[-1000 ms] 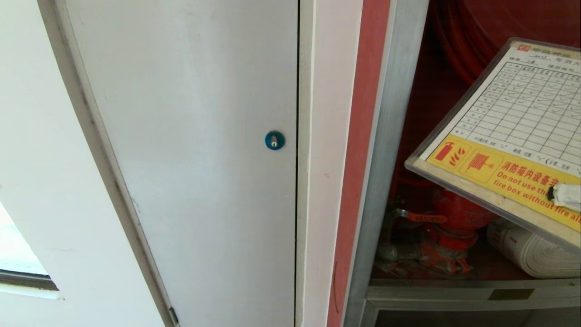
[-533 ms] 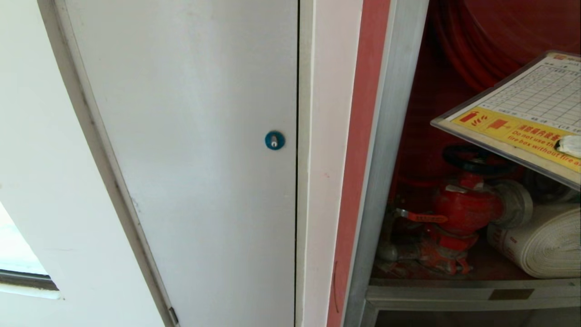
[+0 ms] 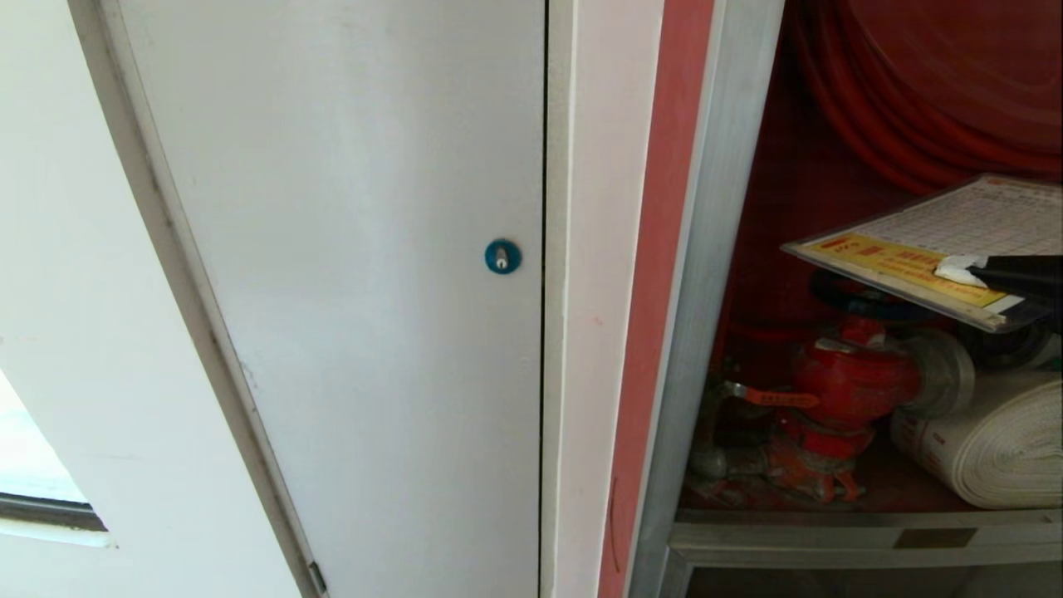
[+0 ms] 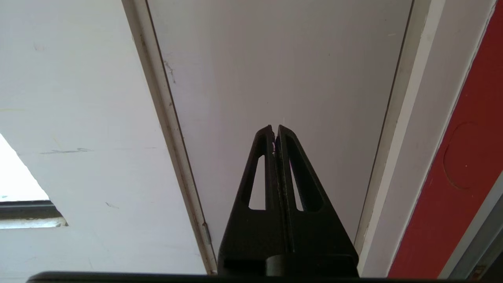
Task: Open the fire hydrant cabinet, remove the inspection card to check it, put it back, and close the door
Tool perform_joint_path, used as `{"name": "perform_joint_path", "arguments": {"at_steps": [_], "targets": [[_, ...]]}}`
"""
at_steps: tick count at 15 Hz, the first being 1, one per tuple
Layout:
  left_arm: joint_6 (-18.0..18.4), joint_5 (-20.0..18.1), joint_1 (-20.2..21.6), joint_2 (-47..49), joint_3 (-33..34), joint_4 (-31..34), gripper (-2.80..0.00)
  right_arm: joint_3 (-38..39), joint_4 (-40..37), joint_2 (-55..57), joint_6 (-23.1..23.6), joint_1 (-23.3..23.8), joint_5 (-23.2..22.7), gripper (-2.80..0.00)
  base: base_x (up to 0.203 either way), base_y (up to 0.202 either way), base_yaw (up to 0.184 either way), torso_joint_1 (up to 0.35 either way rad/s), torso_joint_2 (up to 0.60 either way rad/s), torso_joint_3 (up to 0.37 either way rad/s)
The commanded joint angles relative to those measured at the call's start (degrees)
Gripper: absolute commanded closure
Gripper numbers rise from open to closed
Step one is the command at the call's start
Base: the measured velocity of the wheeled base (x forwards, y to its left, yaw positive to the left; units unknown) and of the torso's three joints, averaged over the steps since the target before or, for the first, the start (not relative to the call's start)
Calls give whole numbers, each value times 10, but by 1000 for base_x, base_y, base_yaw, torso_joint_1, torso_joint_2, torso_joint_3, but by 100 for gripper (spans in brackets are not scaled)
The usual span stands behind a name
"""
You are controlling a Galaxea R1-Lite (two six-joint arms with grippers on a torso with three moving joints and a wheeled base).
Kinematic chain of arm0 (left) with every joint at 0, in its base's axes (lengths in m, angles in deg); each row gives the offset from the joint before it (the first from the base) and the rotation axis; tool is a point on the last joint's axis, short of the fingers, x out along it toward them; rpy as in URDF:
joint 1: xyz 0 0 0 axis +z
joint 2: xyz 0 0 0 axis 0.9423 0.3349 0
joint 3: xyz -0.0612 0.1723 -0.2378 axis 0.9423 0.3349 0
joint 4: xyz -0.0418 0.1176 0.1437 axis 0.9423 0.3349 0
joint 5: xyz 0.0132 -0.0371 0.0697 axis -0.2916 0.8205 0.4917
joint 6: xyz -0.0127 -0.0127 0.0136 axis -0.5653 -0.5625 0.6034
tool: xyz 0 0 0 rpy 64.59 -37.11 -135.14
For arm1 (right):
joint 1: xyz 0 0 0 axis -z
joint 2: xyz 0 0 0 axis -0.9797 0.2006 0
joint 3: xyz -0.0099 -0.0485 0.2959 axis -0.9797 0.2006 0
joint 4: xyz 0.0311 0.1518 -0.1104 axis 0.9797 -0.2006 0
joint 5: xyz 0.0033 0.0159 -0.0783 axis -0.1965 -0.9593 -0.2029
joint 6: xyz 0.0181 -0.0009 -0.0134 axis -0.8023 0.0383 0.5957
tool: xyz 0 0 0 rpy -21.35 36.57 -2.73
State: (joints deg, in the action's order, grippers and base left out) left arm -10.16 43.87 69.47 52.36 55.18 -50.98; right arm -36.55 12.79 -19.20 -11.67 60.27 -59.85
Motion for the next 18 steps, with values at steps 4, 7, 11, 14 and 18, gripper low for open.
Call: {"name": "perform_joint_path", "arguments": {"at_steps": [4,7,11,14,18], "targets": [[0,0,0,1,16,0,0,-22,1,70,-33,47,-4,0,0,0,0,0,0,0],[0,0,0,1,16,0,0,-62,-3,111,-75,75,-3,0,0,0,0,0,0,0],[0,0,0,1,16,0,0,-69,0,144,-75,94,-2,0,0,0,0,0,0,0],[0,0,0,1,16,0,0,-79,1,170,-76,110,-14,0,0,0,0,0,0,0],[0,0,0,1,16,0,0,-96,2,216,-101,110,-30,0,0,0,0,0,0,0]]}}
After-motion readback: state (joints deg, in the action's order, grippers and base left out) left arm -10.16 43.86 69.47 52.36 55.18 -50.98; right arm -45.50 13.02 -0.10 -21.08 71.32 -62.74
